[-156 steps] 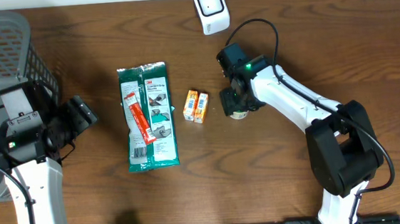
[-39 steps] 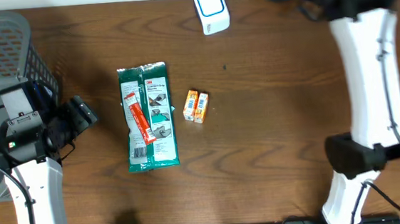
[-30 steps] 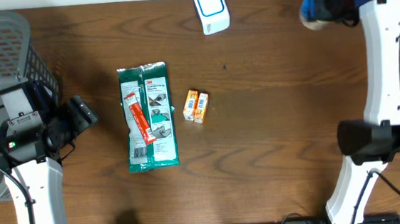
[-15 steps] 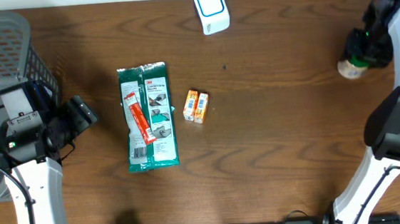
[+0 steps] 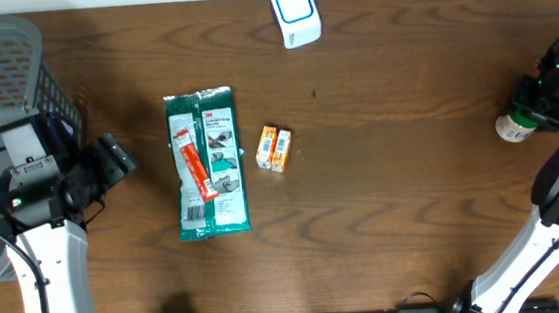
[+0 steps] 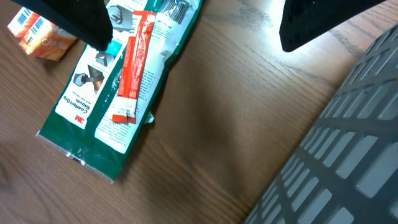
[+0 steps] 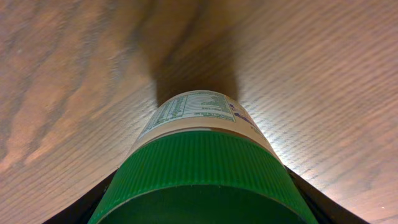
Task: Scan the item barcode
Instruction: 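Carry the jar to the right edge and set it down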
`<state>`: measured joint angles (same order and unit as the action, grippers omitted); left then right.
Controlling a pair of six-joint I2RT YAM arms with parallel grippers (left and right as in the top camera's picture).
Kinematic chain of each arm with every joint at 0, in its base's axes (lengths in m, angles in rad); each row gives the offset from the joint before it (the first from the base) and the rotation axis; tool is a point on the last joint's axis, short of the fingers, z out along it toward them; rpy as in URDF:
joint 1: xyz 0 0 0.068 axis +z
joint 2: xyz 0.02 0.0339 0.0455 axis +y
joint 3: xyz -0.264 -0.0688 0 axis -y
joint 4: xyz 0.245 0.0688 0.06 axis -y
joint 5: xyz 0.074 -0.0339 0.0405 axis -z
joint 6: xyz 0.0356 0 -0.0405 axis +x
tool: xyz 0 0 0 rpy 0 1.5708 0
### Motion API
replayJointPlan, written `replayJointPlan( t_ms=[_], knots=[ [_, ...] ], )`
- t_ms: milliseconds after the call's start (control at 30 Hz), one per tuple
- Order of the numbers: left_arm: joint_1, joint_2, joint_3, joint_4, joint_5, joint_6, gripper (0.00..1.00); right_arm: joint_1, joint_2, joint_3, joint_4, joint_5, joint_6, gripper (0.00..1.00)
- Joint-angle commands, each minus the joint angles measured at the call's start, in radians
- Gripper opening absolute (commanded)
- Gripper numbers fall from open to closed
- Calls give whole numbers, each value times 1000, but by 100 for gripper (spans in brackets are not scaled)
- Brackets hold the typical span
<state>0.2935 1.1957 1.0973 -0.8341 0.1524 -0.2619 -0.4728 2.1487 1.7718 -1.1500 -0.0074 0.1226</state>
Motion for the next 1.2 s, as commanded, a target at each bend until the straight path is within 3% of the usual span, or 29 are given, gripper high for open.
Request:
replayJointPlan(
  t_ms=[0,33,100,233,533,800,1167],
  knots=[
    [2,2,13,-2,5,6,87,-32,-5,-3,6,-2,11,17],
    [2,2,13,-2,5,6,86,-37,-5,-3,6,-2,11,28],
    [2,2,13,-2,5,6,87,-38,-5,-3,7,-2,11,58],
    [2,2,13,-2,5,6,87,-38,-5,-3,11,-2,11,99],
    [2,2,13,-2,5,6,86,-38,-18,34,4,-6,12,99],
    [2,2,13,-2,5,6,87,-34,-72,200,-102,-196,12,99],
    [2,2,13,-2,5,6,87,-32,-85,208,-114,-259,11,99]
  ],
)
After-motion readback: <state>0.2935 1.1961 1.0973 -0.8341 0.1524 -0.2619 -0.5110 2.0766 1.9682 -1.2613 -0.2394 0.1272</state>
